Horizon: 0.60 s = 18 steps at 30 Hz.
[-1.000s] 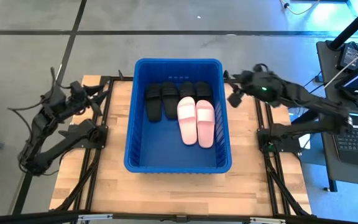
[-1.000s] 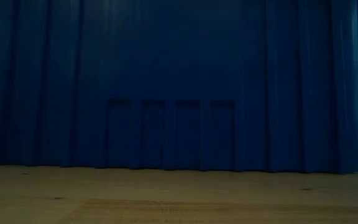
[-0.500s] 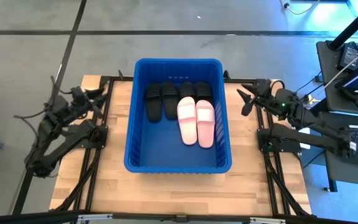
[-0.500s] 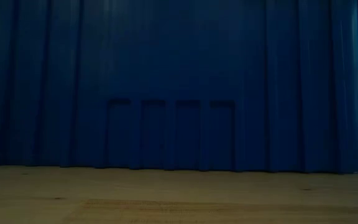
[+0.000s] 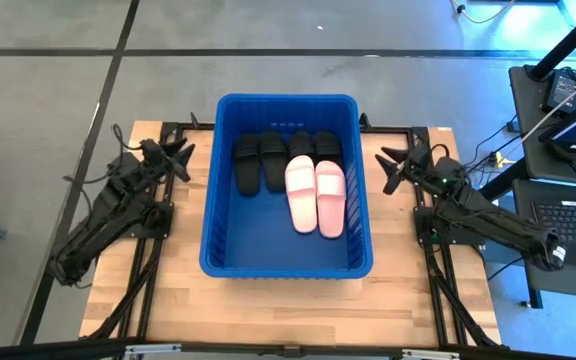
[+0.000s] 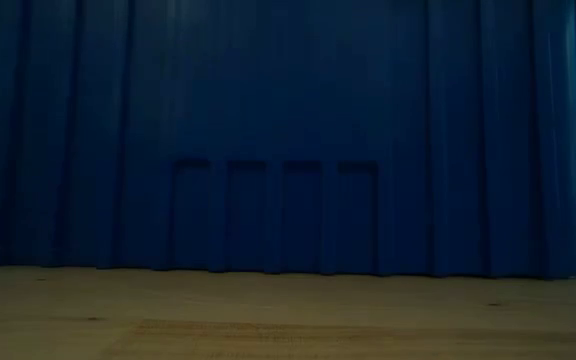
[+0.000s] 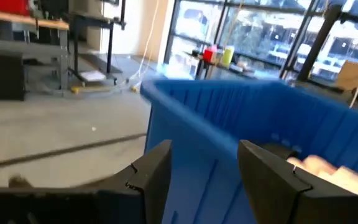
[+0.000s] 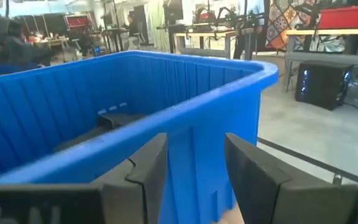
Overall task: Pick and place slides into bin
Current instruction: Return to Home Position
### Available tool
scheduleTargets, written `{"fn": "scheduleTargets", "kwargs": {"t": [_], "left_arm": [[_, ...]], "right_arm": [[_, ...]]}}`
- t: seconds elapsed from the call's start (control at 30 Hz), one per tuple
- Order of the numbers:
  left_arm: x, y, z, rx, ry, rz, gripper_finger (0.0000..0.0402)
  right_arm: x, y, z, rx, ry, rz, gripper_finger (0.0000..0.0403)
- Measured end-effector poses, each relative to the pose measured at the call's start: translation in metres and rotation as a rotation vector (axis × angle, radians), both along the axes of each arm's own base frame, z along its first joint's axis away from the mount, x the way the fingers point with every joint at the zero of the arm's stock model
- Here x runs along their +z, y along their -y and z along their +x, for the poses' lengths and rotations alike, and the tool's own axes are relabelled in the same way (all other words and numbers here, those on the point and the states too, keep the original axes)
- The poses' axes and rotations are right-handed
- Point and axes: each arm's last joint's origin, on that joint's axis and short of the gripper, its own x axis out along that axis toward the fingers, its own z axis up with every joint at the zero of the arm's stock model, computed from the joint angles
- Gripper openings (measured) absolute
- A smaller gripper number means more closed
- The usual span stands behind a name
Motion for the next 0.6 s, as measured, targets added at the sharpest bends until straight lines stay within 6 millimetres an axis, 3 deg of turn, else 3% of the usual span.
{"fn": "scheduleTargets", "kwargs": {"t": [0.3,0.6], "left_arm": [[-0.027,-0.009,0.008,0.011,-0.009,-0.007,0.0176],[-0.030,-0.011,0.005,0.113,-0.047,0.003,0.0176]], "right_arm": [[-0.034,0.003,-0.003,-0.014,0.083,0.023,0.0161],[-0.033,0.003,-0.009,-0.036,0.086,0.001,0.0161]]}}
